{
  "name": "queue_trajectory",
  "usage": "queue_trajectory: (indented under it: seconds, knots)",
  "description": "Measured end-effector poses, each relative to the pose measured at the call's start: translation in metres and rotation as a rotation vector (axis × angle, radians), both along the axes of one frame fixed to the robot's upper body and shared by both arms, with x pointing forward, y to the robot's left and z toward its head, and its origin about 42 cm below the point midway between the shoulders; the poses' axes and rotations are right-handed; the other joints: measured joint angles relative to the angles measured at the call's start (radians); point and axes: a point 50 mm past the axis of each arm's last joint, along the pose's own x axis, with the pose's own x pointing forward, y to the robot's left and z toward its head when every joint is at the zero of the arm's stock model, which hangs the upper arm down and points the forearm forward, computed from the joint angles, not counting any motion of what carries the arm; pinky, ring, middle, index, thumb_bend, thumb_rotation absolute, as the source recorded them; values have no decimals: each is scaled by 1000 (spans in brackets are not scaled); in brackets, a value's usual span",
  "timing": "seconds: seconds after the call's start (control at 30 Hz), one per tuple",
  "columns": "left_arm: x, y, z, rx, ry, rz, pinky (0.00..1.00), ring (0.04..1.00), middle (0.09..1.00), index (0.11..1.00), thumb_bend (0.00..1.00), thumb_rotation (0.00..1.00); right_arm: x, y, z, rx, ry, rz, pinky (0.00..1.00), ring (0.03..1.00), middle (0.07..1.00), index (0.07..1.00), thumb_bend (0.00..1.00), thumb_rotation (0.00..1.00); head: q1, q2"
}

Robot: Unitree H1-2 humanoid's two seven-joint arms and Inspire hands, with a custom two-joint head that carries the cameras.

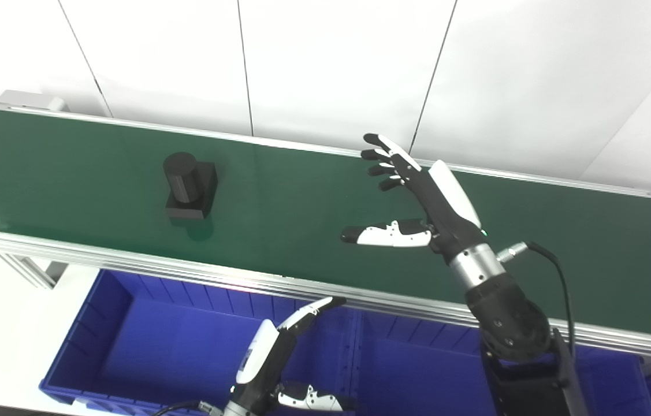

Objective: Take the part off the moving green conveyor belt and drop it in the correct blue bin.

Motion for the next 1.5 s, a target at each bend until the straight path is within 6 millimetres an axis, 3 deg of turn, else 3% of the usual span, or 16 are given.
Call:
queue_trajectory:
  seconds: [0.33, 0.7, 1.23, 1.5]
  knots:
    - [4, -2, -3, -12, -5, 19, 768, 811, 827, 806, 939, 420, 22, 32, 13, -67, 11, 34, 631, 773, 873, 935, 853, 474, -28, -8]
    - [3, -5, -4, -23, 6, 15, 764, 811, 822, 805, 944, 439, 50, 79, -2, -207, 86, 78, 637, 809, 897, 931, 880, 495, -31, -12]
    - [-6, -1, -4, -33, 23, 34, 724, 797, 827, 809, 970, 484, 77, 119, -16, -308, 159, 88, 688, 849, 925, 942, 875, 483, -48, -6]
    - [-7, -1, -5, -48, 42, 43, 732, 802, 836, 822, 956, 483, 89, 146, -18, -359, 187, 93, 661, 840, 922, 938, 877, 454, -55, -5]
